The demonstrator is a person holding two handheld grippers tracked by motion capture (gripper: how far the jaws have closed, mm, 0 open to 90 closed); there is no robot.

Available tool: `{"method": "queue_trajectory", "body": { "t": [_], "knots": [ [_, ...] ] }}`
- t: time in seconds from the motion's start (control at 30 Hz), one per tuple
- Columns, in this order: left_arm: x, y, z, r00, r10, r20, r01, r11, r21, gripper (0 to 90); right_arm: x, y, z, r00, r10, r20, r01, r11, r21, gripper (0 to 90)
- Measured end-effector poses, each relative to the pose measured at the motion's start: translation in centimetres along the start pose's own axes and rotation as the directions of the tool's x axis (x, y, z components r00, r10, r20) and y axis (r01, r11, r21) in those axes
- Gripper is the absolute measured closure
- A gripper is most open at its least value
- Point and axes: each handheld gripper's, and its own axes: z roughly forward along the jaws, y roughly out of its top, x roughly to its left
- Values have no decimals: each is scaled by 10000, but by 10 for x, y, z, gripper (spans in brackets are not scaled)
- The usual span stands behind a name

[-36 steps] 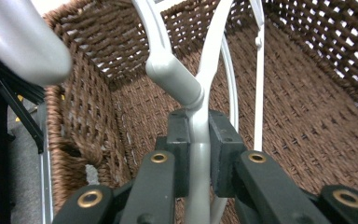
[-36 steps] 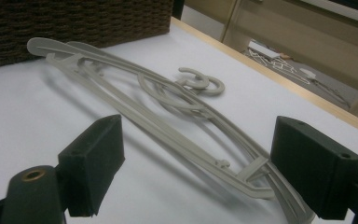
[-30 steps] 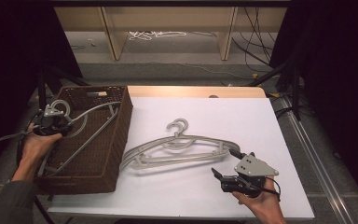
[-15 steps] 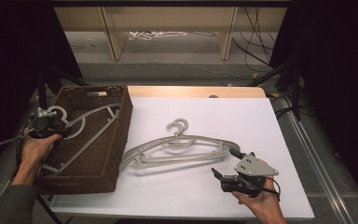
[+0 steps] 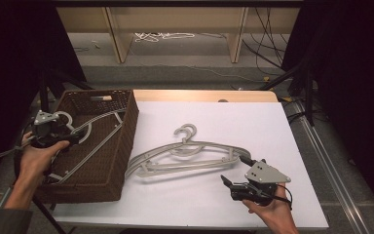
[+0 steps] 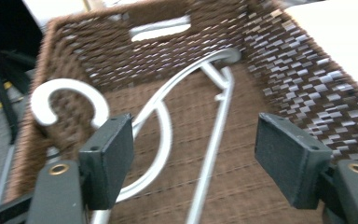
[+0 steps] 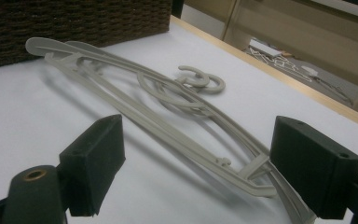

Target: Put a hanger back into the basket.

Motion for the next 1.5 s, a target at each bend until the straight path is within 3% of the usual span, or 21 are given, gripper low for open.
{"method": "queue_trajectory", "body": {
  "t": [0.23,0.37,0.57,0.6,0.8,0.9,1.0,1.13,1.23,1.3,1.37,1.5],
  "knots": [
    [-32,8,-15,9963,112,852,-49,9972,-748,198,0,-1,1,10000,67,33,-67,10000,-49,187],
    [-52,11,-22,9897,232,1415,-51,9919,-1269,174,1,-1,1,9999,100,14,-100,9999,-94,187],
    [-83,12,-32,9734,591,2215,-74,9738,-2273,163,-1,-2,0,9999,146,77,-144,9995,-280,187],
    [-88,11,-35,9696,645,2362,-30,9677,-2520,161,-1,-2,0,9998,185,67,-183,9994,-282,187],
    [-112,2,-44,9507,829,2988,178,9475,-3193,161,-5,-4,-2,9973,732,27,-729,9961,-494,178],
    [-127,-6,-48,9401,1263,3167,-99,9386,-3450,161,-5,-5,-3,9959,904,53,-899,9939,-644,175],
    [-142,-14,-51,9198,1583,3589,-172,9304,-3662,162,-6,-4,-4,9951,989,38,-981,9908,-931,173],
    [-159,-24,-50,9004,1940,3893,-418,9295,-3665,163,-6,-4,-5,9898,1409,-213,-1423,9849,-984,167],
    [-167,-32,-45,8978,2180,3828,-731,9307,-3585,165,-5,-5,-5,9879,1525,-289,-1547,9825,-1039,164],
    [-171,-38,-41,8925,2148,3966,-687,9338,-3511,165,-6,-5,-5,9896,1434,-135,-1440,9839,-1061,164],
    [-172,-43,-38,8879,2389,3931,-906,9287,-3597,165,-5,-5,-5,9898,1420,-149,-1428,9842,-1050,164],
    [-175,-52,-34,8850,2587,3871,-1121,9253,-3622,164,-7,-6,-4,9914,1300,-169,-1311,9855,-1078,164]
  ]
}}
